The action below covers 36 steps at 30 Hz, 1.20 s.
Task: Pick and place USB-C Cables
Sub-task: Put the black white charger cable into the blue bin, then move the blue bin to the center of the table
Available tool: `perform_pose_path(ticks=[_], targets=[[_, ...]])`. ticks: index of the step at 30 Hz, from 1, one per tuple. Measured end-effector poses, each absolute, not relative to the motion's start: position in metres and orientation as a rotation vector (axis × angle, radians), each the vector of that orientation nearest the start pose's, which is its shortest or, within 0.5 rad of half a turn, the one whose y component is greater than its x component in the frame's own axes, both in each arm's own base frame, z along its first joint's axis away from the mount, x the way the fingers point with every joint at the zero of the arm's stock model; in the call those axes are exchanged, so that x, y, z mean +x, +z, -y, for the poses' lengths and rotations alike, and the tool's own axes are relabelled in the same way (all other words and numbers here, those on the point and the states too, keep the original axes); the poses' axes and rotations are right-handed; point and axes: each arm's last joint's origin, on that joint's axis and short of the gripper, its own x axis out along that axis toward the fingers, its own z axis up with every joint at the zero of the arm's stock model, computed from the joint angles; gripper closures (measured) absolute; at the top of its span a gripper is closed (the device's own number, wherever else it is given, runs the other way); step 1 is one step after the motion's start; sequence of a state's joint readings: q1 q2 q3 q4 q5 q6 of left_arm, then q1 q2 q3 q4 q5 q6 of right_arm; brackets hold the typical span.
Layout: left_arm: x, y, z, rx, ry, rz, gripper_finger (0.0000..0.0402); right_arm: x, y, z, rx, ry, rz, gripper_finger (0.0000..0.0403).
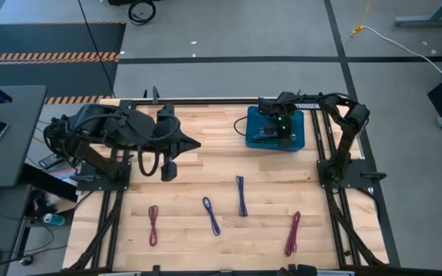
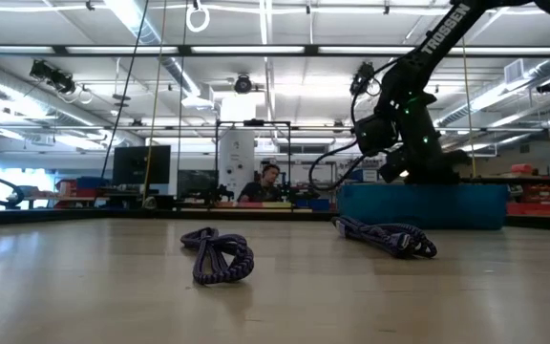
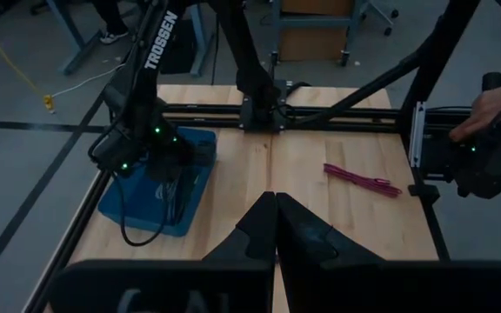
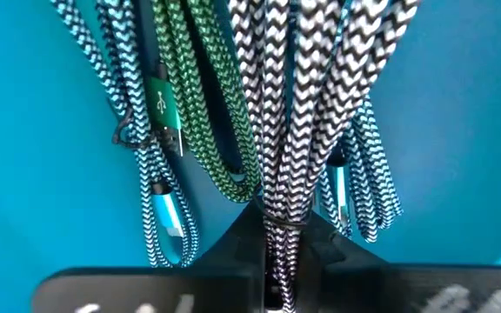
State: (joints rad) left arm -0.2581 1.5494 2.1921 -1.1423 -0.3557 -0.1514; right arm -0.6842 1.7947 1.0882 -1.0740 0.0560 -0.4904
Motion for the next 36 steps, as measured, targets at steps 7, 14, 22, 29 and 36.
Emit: perform_pose_path(ticks=[7,14,22,29,36], targets=[[0.252,0.517,0.056,0.002,0.131,-0.467,0.039,0.219,0.156,0.18,0.23,-0.143,-1.798,0.0266],[0.253,0.515,0.056,0.019,0.156,-0.476,0.039,0.232,0.188,0.183,0.229,-0.15,-1.81,0.0243],[0.267,0.472,0.048,0.067,0.309,-0.712,0.039,0.262,0.268,0.188,0.237,-0.213,-1.648,0.0245],[0.302,0.393,0.036,0.049,0.384,-0.876,0.039,0.267,0.365,0.193,0.179,-0.334,-1.386,0.0245],[0.344,0.333,0.001,-0.03,0.217,-0.691,0.039,0.238,0.472,0.167,0.167,-0.37,-0.948,0.0245]])
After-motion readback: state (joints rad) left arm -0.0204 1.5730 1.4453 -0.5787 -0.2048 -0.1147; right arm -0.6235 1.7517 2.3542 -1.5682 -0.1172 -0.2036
